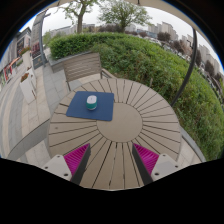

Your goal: Arrange mouse

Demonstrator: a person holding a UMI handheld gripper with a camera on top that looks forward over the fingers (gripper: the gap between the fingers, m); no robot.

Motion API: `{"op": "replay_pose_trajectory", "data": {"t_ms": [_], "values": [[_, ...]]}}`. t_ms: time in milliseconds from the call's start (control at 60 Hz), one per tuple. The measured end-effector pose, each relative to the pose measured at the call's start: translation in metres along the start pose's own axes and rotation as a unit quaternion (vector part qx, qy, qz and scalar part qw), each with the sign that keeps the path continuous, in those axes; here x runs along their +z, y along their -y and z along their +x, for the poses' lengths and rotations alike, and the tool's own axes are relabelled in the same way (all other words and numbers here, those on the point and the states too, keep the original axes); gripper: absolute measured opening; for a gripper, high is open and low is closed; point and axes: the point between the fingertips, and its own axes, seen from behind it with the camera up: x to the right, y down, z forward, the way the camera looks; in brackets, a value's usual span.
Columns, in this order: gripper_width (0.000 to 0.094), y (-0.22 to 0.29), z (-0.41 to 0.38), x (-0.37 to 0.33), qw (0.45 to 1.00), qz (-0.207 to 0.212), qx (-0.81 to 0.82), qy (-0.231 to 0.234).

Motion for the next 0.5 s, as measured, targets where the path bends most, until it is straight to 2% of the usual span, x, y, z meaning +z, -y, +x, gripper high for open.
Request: {"op": "replay_pose_trajectory", "data": {"t_ms": [133, 317, 500], "values": [[0.0854, -0.025, 0.023, -0.022, 1.0, 0.0, 0.017, -0.018], [0.0853, -0.026, 0.047, -0.03, 0.999, 0.012, 0.021, -0.036], [0.0851, -0.032, 0.053, -0.035, 0.999, 0.012, 0.043, -0.017]]}}
